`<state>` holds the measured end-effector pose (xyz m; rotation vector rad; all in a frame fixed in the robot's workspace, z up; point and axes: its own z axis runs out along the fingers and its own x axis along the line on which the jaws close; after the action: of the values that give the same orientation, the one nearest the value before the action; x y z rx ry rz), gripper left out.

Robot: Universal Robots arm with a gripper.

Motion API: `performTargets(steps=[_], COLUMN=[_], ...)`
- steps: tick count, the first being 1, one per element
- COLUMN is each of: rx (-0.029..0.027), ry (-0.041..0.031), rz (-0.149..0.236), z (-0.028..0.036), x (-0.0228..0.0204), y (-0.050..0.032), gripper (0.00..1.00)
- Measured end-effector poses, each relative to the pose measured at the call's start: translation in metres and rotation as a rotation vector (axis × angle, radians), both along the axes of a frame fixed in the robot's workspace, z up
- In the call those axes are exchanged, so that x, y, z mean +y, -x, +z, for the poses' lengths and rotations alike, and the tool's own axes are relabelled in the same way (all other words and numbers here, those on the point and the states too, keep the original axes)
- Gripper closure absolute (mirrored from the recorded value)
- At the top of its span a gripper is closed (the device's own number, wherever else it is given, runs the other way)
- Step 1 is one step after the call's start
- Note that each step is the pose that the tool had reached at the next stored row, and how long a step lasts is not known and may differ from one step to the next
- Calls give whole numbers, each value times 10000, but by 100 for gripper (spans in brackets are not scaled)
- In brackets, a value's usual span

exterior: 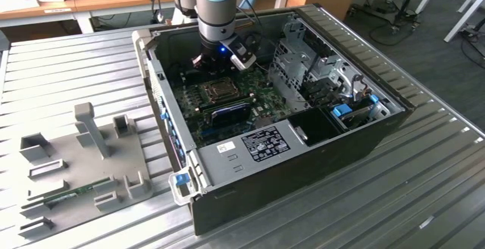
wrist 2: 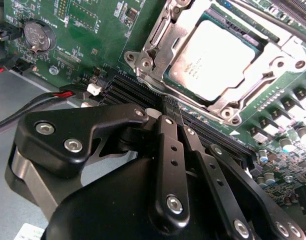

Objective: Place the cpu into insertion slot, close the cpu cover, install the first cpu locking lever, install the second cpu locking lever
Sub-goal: 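Install the first cpu locking lever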

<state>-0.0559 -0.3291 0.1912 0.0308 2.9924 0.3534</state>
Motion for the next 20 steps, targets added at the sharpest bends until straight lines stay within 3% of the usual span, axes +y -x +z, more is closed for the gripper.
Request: performTargets(steps=[20], rx=[1], ry=[1], rz=[0], z=[-5], x=[-6], y=[0], gripper=[89])
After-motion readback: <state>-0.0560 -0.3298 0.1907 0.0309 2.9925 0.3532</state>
